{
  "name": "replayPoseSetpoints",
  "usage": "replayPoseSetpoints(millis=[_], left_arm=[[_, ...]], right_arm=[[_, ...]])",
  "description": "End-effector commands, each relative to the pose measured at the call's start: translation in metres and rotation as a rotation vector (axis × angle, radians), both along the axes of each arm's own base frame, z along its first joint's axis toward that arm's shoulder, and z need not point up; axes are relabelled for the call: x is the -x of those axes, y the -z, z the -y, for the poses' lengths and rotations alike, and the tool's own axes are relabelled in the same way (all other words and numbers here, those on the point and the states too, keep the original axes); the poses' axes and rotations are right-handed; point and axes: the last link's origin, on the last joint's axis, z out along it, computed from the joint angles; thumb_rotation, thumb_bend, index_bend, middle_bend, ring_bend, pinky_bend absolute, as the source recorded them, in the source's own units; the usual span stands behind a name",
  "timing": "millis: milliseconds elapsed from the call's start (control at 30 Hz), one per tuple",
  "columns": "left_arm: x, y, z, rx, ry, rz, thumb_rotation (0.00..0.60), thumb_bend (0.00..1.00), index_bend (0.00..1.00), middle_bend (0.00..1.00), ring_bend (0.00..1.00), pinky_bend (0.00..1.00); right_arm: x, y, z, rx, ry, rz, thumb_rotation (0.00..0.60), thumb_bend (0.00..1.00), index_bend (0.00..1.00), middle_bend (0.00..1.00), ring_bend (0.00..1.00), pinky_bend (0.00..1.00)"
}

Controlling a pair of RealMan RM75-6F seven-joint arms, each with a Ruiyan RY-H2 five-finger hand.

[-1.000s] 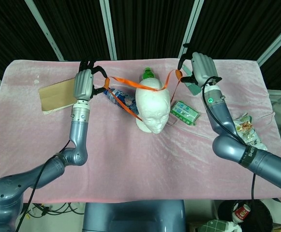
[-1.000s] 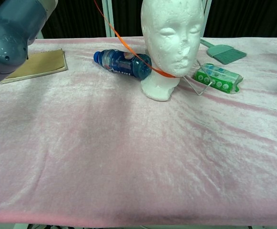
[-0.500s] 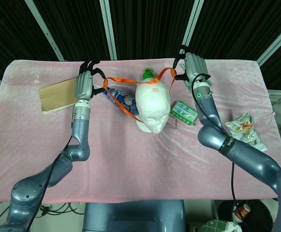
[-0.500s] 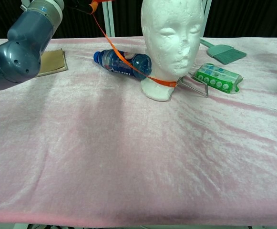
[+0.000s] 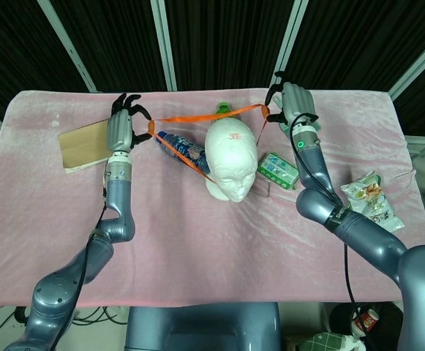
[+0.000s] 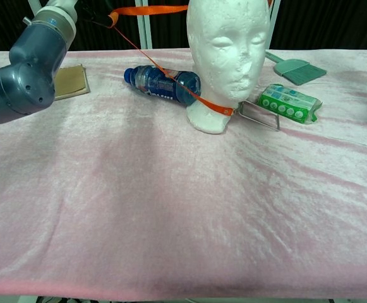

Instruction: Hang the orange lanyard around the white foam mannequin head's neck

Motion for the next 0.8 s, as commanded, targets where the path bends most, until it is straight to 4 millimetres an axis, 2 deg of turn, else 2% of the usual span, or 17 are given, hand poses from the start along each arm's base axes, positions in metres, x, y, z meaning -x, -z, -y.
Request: replayPoseSetpoints(millis=[33,100,167,267,367,567,800], left_arm=[[0.002,0.003,0.001,0.007,-0.003,-0.024,0.600,0.37,0.48,0.17,0.00,0.00],[0.003,0.005,0.002,0.014,-0.004,-0.038,0.600,0.33,0.42,0.16,0.00,0.00],[0.004,0.008,0.002,0.031,-0.006,-0.052,0.600,0.26,0.34,0.14,0.00,0.00],[0.002,0.009,0.002,0.045,0.002,-0.071,0.600,0.17,0.28,0.11,0.00,0.00],[-0.002,0.009,0.001,0.048,0.020,-0.083,0.600,0.11,0.23,0.08,0.00,0.00],[-0.005,0.005,0.002,0.041,0.037,-0.122,0.600,0.06,0.21,0.06,0.00,0.00],[0.005,0.000,0.008,0.037,0.028,-0.258,0.600,0.01,0.21,0.06,0.00,0.00]], right_arm=[[0.004,0.003,0.000,-0.013,0.008,-0.010,0.600,0.43,0.76,0.12,0.24,0.21],[0.007,0.005,-0.001,-0.029,0.010,-0.030,0.600,0.39,0.73,0.12,0.23,0.21],[0.010,0.006,-0.002,-0.045,0.011,-0.049,0.600,0.31,0.59,0.10,0.21,0.20],[0.012,0.008,-0.003,-0.078,0.012,-0.067,0.600,0.20,0.38,0.06,0.19,0.18],[0.012,0.006,-0.005,-0.102,0.005,-0.074,0.600,0.12,0.26,0.05,0.18,0.18],[0.009,-0.003,-0.011,-0.098,-0.007,-0.037,0.600,0.06,0.18,0.04,0.18,0.18],[0.015,-0.022,-0.021,-0.081,-0.004,0.004,0.600,0.01,0.17,0.04,0.18,0.18]])
